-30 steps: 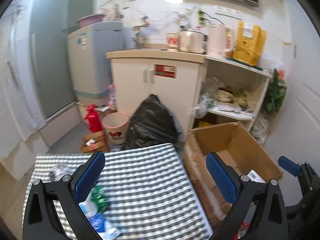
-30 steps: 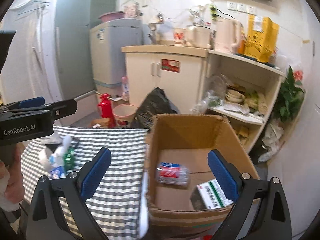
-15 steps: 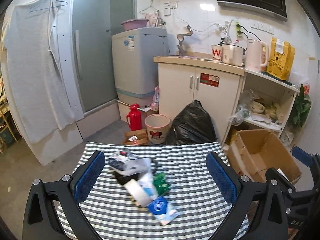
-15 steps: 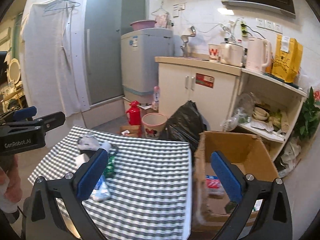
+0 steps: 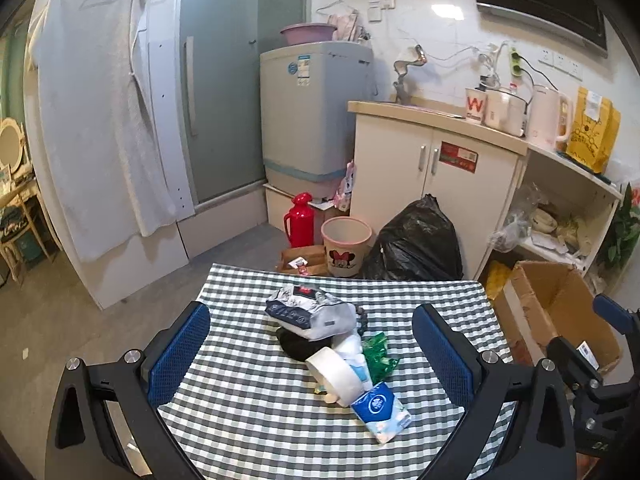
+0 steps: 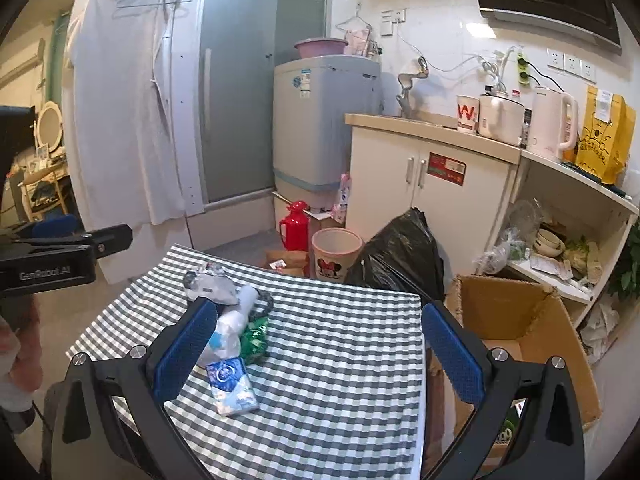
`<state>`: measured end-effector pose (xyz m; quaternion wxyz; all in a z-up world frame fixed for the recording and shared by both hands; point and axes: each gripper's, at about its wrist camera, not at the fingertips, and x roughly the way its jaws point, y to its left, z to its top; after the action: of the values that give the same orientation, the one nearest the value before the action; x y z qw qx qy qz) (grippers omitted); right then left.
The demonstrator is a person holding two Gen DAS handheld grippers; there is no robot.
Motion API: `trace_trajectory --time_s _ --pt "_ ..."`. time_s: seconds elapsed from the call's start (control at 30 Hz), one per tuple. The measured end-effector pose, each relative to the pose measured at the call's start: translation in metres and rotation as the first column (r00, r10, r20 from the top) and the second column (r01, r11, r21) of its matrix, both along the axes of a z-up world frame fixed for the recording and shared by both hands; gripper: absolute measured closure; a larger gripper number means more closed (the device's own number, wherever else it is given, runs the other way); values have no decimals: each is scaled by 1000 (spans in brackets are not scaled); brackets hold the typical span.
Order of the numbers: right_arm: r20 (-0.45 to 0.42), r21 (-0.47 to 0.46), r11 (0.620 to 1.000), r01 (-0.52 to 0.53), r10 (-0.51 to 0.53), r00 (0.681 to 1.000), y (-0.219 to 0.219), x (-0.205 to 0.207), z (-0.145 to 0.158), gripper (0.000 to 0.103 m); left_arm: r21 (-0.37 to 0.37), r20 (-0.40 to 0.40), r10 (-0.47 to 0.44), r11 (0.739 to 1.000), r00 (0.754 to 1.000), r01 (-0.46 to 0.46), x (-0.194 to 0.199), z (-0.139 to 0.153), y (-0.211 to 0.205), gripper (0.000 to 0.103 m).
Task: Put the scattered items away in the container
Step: 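Move both grippers back over the table toward the remaining items, then grasp the white tape roll with the left gripper while the right grasps the blue tissue pack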
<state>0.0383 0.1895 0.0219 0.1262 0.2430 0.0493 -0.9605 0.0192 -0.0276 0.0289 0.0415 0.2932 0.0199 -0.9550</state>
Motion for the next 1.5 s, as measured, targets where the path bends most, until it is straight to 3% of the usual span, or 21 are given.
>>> trace_trajectory --time_s 0.2,0.53,1.0,1.1,1.5 --pt "28 20 999 -39 39 999 -15 -7 -12 0 3 32 8 1000 999 -8 -11 -15 -15 0" --pt "138 38 997 -69 63 988 -27 -30 -62 0 12 150 -5 1000 989 4 -45 -69 -9 0" --pt "270 48 985 -165 147 952 -48 -41 -122 0 77 309 1 997 951 -27 -79 -145 -9 0" --pt "288 45 983 -176 156 945 -52 -45 -131 0 126 310 -17 992 951 -23 -82 -151 -11 0" --pt "339 41 972 -230 203 919 -70 -55 -159 0 190 293 -53 982 955 -4 -95 -158 -9 2"
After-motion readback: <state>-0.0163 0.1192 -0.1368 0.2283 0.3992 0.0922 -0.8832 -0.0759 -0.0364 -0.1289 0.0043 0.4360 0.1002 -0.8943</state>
